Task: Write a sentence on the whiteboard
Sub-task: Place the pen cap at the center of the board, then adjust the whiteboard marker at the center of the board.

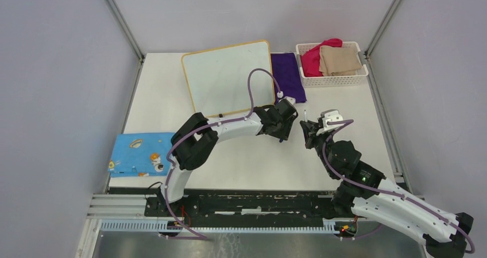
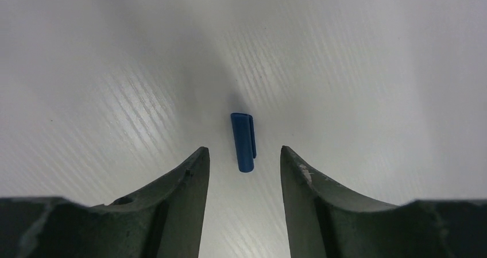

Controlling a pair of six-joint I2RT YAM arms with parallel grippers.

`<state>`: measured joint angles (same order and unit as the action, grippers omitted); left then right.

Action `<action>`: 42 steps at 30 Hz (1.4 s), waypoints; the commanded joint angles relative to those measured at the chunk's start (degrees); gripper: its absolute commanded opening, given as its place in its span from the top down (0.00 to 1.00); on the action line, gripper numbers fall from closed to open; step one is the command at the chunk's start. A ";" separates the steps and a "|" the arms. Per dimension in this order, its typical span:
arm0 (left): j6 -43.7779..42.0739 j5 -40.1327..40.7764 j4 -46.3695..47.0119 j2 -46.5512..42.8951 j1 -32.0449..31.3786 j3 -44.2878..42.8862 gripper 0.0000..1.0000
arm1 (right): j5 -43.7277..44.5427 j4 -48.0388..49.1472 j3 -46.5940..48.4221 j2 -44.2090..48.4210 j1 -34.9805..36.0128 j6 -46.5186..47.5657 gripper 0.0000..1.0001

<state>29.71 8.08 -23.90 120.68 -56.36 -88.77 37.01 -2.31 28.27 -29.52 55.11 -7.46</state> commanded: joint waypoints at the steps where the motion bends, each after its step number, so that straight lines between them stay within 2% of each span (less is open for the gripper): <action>1: 1.36 1.00 2.60 -7.35 -0.13 0.27 0.43 | 0.98 0.11 3.58 -0.15 0.02 -0.62 1.00; 6: 1.99 3.48 3.50 -13.16 -0.16 3.05 0.31 | 0.64 -0.63 4.80 -0.15 0.00 -0.67 1.00; 10: 1.32 7.12 4.88 -21.14 -0.08 9.63 0.23 | -0.67 -1.03 5.55 -0.87 0.01 0.08 1.00; 18: -2.34 19.82 5.51 -47.39 -0.07 23.76 0.15 | -5.85 1.89 4.63 -3.71 0.00 0.71 1.00; 24: -3.70 27.86 -0.42 -63.32 0.01 25.08 0.13 | -14.36 8.60 4.69 -7.83 0.07 0.88 1.00; 28: -3.99 34.44 -0.23 -72.26 -0.07 27.87 0.12 | -20.89 11.54 5.06 -10.92 0.12 -0.08 1.00; 29: -4.35 36.01 0.66 -74.56 -0.06 29.17 0.03 | -21.88 11.53 5.64 -11.86 0.08 -0.35 1.00; 30: -4.86 36.77 1.63 -76.62 -0.07 30.73 0.01 | -23.16 11.45 6.35 -12.98 0.09 -0.48 1.00; 34: -8.44 36.02 4.32 -82.72 -0.06 35.46 0.00 | -26.65 11.46 9.07 -16.59 0.08 -0.64 1.00; 38: -6.44 36.61 3.69 -83.77 -0.06 35.48 0.00 | -27.77 11.27 12.14 -19.38 0.07 -0.54 1.00; 42: -8.38 31.04 6.92 -83.44 -0.03 35.99 0.00 | -27.73 11.70 13.76 -21.70 0.11 -0.94 1.00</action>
<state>24.86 42.19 -22.22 37.12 -56.36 -53.10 10.70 5.93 38.39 -49.87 55.11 -7.66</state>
